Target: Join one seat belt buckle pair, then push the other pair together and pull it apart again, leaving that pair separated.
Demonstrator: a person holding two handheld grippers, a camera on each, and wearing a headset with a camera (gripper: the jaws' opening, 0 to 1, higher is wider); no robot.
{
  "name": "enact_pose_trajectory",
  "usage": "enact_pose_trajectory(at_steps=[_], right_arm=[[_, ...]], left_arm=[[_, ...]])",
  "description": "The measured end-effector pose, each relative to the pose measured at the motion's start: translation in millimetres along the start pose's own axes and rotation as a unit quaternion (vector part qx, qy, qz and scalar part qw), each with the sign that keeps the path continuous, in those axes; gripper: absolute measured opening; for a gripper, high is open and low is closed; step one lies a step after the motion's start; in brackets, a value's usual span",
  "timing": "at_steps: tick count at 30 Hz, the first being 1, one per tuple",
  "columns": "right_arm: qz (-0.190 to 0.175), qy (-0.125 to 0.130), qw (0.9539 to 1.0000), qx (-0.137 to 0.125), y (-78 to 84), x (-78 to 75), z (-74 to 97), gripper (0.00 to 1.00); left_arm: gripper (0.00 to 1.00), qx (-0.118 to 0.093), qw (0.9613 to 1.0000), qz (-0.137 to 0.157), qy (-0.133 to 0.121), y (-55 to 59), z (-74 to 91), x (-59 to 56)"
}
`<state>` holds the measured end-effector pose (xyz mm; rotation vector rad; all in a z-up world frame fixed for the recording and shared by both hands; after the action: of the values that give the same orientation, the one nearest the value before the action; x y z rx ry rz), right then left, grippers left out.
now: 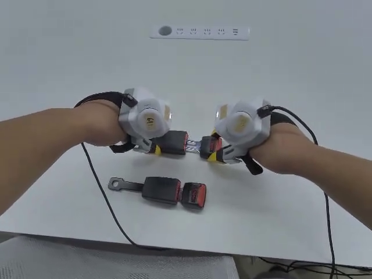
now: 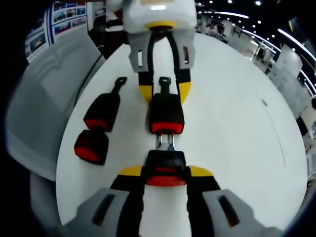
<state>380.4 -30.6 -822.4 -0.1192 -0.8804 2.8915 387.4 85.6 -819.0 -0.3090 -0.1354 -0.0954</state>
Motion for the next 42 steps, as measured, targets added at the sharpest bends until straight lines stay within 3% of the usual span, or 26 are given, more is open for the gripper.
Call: enact_pose_trajectory(at_steps=[8, 22, 27, 42], right_arm=[[0.005, -0.006, 1.0000, -0.002, -2.4, -1.8, -2.5, 0.31], [0.002, -0.005, 1.0000, -0.006, -8.4, -4.8, -6.6, 0.29], [0.006, -0.002, 0.9999, -0.009, -18.6, -2.2, -14.2, 0.29], [0.009, -0.002, 0.9999, -0.009, -15.7, -2.3, -13.0, 0.30]], left_arm=[[0.30, 0.005, 0.9999, -0.008, -0.003, -1.5, -0.2, -0.2], [0.29, -0.005, 0.9999, 0.011, -0.007, 0.0, -0.7, 1.6], [0.29, -0.003, 1.0000, 0.005, -0.005, -0.7, -0.7, 1.2], [0.30, 0.005, 0.9999, 0.014, -0.007, -0.7, -1.2, 0.1]])
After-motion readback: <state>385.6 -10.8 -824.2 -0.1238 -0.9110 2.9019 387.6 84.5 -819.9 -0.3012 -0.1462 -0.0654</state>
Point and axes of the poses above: the centre of the closed fingertips' face, and the gripper's own axes: z roughly backward along the fingers, x roughly to its left, y roughly out of its underside, the point moved 3 cm from there along z, roughly backward along the fingers, and after that the axes turned 4 degrees about -z, right-handed, at the moved point
